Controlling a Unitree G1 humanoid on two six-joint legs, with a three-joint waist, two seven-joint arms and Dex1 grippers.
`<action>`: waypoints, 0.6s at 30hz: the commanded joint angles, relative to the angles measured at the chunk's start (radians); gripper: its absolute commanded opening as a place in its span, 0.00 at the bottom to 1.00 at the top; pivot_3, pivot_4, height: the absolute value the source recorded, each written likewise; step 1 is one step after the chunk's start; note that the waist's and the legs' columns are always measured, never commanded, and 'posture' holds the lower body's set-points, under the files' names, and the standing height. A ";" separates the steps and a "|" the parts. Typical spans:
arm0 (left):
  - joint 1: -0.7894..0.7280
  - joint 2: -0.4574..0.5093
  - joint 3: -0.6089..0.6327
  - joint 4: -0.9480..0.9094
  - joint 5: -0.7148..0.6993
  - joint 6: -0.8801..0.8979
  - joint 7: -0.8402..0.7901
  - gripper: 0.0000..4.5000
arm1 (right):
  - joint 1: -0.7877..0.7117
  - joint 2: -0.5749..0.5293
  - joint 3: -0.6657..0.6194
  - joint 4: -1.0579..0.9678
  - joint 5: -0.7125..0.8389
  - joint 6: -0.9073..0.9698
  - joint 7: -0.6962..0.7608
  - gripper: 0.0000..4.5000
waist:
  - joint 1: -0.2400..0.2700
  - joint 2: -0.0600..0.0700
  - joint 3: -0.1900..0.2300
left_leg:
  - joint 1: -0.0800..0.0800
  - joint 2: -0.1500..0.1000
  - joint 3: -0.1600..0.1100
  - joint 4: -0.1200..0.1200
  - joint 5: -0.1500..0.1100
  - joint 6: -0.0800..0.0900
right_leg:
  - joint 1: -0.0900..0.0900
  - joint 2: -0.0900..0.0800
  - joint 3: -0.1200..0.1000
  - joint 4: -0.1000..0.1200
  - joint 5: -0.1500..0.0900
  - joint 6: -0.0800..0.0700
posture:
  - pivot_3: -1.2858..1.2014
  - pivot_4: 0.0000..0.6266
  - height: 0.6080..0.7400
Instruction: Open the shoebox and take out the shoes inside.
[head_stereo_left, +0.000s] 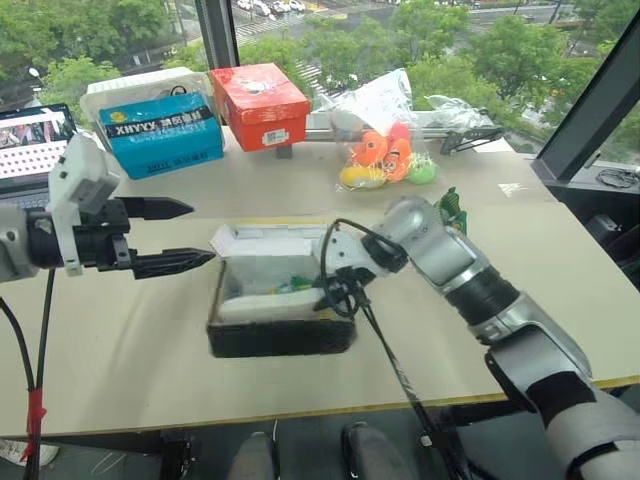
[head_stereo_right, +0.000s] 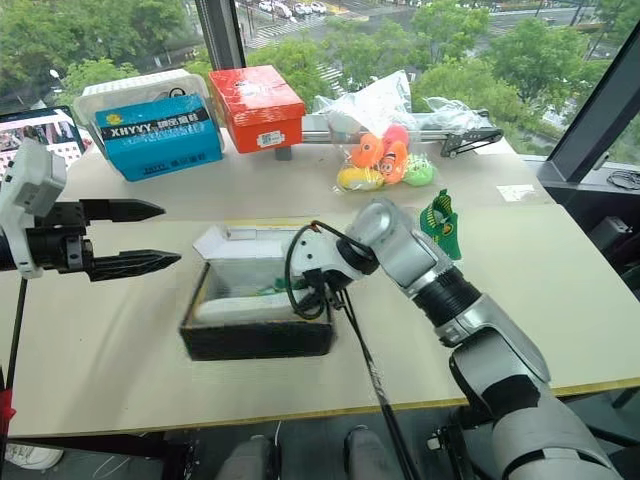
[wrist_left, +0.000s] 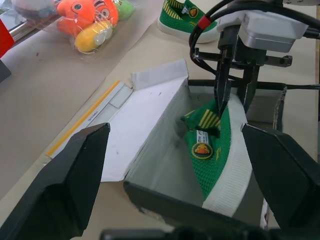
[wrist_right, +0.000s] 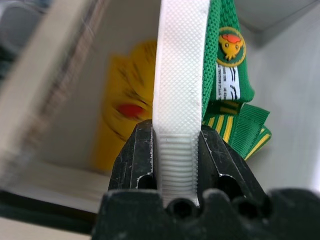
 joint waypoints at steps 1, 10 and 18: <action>-0.025 0.006 0.002 0.004 0.007 -0.028 -0.006 1.00 | -0.024 0.017 -0.028 -0.018 -0.059 -0.141 -0.078 0.14 | 0.001 0.000 0.000 | 0.000 0.000 0.000 0.000 0.000 0.000 | 0.000 0.000 0.000 0.000 0.000 0.000 | 0.52 0.24 1.00; -0.050 -0.002 -0.027 0.018 0.018 -0.039 -0.011 1.00 | -0.115 0.034 -0.025 0.180 -0.282 -0.402 -0.317 0.14 | 0.000 0.000 0.000 | 0.000 0.000 0.000 0.000 0.000 0.000 | 0.000 0.000 0.000 0.000 0.000 -0.001 | 0.52 0.24 1.00; -0.061 -0.001 -0.043 0.029 0.021 -0.050 -0.017 1.00 | -0.172 0.050 -0.055 0.267 -0.350 -0.500 -0.474 0.14 | -0.004 0.000 0.000 | 0.000 0.000 0.000 0.000 0.000 0.000 | 0.000 0.000 0.000 0.000 0.002 -0.003 | 0.52 0.24 1.00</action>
